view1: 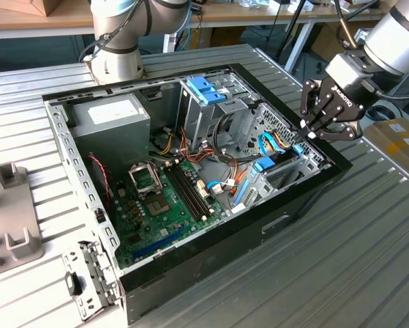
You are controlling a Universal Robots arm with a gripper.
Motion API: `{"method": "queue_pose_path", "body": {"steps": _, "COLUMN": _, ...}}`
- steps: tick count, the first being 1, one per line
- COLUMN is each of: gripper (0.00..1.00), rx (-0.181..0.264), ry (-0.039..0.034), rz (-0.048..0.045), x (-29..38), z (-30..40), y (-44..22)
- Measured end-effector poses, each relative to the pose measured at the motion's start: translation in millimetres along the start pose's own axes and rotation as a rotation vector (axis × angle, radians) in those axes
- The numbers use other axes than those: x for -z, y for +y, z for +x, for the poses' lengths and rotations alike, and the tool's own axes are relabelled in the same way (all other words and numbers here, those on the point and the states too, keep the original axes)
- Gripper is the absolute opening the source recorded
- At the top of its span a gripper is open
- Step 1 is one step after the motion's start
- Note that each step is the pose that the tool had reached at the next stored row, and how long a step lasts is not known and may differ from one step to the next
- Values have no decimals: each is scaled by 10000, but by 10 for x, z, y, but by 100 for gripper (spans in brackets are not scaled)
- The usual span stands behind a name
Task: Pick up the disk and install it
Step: 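Insert the second disk wire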
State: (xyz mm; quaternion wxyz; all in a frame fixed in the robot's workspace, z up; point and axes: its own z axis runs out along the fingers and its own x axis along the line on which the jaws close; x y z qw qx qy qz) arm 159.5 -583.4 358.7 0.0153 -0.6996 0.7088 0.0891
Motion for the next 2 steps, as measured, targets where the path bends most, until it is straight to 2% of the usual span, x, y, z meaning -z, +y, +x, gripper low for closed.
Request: {"method": "queue_pose_path", "body": {"steps": 2, "gripper": 10, "rx": 0, "ry": 0, "rz": 0, "x": 0, "z": 0, "y": 0}}
